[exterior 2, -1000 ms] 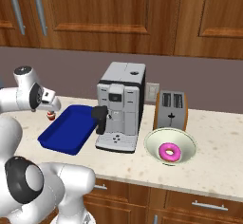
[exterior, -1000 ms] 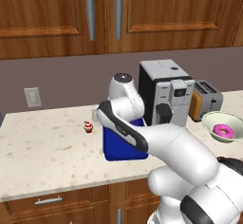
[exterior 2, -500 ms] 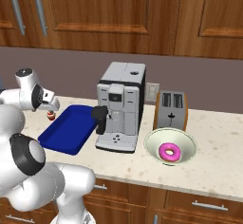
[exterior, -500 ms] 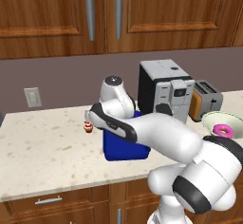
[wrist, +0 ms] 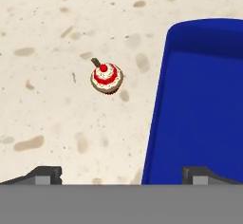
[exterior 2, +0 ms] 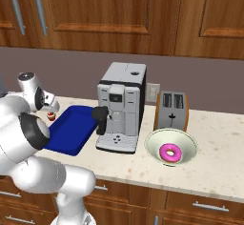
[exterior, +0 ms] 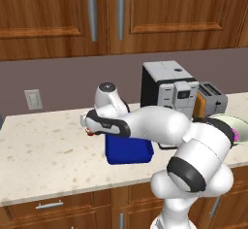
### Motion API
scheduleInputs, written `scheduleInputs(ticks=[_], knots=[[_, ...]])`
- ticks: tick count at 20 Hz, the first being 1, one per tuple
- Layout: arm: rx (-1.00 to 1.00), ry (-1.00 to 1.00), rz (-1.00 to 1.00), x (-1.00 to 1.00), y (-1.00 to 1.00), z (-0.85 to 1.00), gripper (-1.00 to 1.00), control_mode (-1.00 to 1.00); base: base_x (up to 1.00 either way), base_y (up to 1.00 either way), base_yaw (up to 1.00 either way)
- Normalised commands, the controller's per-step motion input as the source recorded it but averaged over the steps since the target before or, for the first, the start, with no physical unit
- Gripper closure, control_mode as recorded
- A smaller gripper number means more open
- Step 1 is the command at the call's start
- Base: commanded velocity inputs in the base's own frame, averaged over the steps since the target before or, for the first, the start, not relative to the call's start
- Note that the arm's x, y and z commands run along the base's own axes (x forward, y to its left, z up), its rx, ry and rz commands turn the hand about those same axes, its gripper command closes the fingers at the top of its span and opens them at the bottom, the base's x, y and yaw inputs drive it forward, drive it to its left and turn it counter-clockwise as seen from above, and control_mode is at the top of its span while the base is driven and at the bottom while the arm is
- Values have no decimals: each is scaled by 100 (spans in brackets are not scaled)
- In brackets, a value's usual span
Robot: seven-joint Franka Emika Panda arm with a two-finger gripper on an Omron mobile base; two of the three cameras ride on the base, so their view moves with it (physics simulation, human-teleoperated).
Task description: Place the bowl with donut and the cupcake onto the tray.
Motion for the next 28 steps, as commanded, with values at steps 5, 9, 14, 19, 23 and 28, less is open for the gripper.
scheduleInputs(ticks=[5, 9, 14, 19, 23, 28], knots=[[0, 0, 0, 33, 20, -26, -100, -100, 0, 0, 0], [0, 0, 0, 36, 17, -24, -100, -100, 0, 0, 0], [0, 0, 0, 37, 13, -22, -100, -100, 0, 0, 0], [0, 0, 0, 39, 10, -20, -100, -100, 0, 0, 0], [0, 0, 0, 38, 13, -24, -100, -100, 0, 0, 0], [0, 0, 0, 30, 15, -29, -100, -100, 0, 0, 0]])
